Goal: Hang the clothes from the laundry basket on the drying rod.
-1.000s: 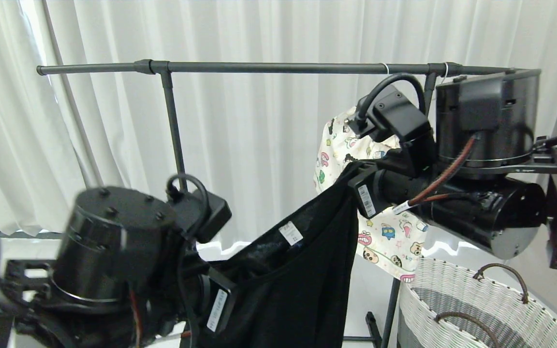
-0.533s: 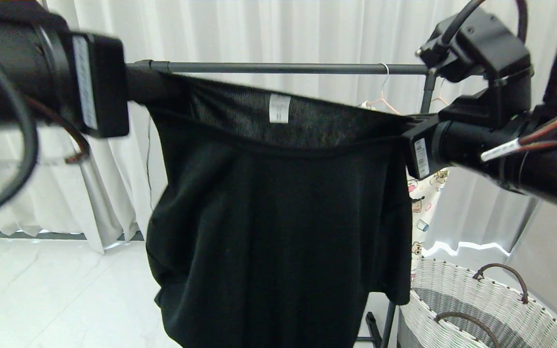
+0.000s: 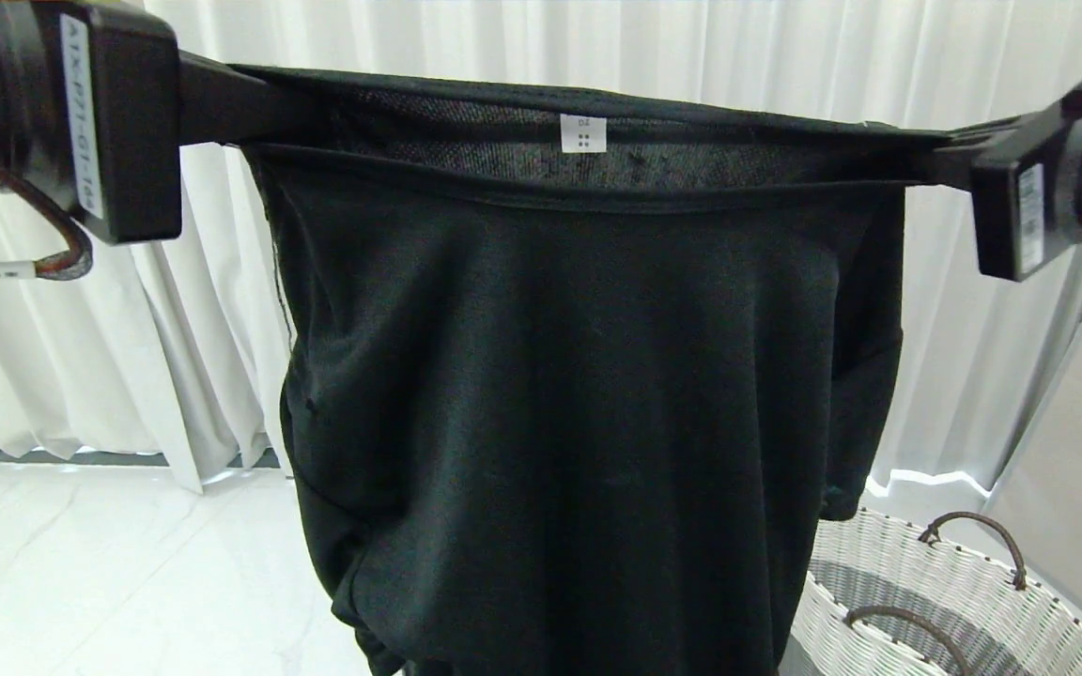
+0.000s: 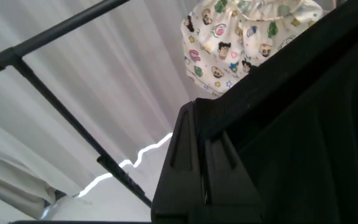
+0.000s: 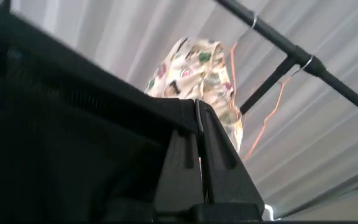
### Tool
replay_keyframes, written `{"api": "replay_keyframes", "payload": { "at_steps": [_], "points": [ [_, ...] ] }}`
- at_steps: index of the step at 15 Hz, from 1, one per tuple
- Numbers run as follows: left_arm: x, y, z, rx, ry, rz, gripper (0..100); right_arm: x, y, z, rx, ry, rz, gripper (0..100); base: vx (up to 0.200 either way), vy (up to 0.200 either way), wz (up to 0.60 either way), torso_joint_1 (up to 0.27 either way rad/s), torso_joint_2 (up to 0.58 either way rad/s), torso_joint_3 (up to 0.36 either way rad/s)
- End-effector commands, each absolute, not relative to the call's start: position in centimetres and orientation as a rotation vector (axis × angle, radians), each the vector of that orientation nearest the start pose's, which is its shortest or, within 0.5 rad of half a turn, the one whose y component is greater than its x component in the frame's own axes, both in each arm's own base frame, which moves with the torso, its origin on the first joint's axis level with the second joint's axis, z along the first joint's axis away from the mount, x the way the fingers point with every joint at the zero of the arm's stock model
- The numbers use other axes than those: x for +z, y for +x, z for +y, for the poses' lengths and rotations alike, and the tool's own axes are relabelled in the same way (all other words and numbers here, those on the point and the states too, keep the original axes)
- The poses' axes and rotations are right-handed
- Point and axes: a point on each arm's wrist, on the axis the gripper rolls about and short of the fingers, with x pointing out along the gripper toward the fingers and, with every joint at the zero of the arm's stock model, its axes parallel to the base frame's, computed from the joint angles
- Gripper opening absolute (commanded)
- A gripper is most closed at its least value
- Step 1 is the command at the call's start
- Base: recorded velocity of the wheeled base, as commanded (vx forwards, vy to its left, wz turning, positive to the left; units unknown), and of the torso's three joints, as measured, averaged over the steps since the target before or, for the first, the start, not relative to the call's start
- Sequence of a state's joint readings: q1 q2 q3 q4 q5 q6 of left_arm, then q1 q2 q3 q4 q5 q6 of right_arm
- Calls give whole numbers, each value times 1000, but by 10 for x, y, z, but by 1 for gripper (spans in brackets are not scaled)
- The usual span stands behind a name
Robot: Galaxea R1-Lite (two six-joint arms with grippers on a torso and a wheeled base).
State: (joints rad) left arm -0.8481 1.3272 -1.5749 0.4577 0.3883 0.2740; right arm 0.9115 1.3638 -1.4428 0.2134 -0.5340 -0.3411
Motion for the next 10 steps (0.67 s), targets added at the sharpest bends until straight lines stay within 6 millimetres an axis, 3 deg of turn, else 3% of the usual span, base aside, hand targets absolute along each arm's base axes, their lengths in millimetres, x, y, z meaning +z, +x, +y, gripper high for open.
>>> {"api": "replay_keyframes", "payload": {
  "at_steps": [1, 3, 7, 10],
  "points": [
    [386, 120, -128, -497, 396, 102, 0, 380, 106, 126, 452, -419, 23, 0, 0, 0, 0, 0, 0, 0],
    [385, 119, -136, -530, 392, 90, 0, 376, 78, 104, 657, -448, 66, 0, 0, 0, 0, 0, 0, 0],
    [386, 131, -152, -525, 364, 49, 0, 375, 45, 107, 1155, -299, 71, 0, 0, 0, 0, 0, 0, 0],
    [385, 132, -153, -525, 366, 52, 0, 376, 43, 107, 1200, -292, 68, 0, 0, 0, 0, 0, 0, 0]
  ]
}}
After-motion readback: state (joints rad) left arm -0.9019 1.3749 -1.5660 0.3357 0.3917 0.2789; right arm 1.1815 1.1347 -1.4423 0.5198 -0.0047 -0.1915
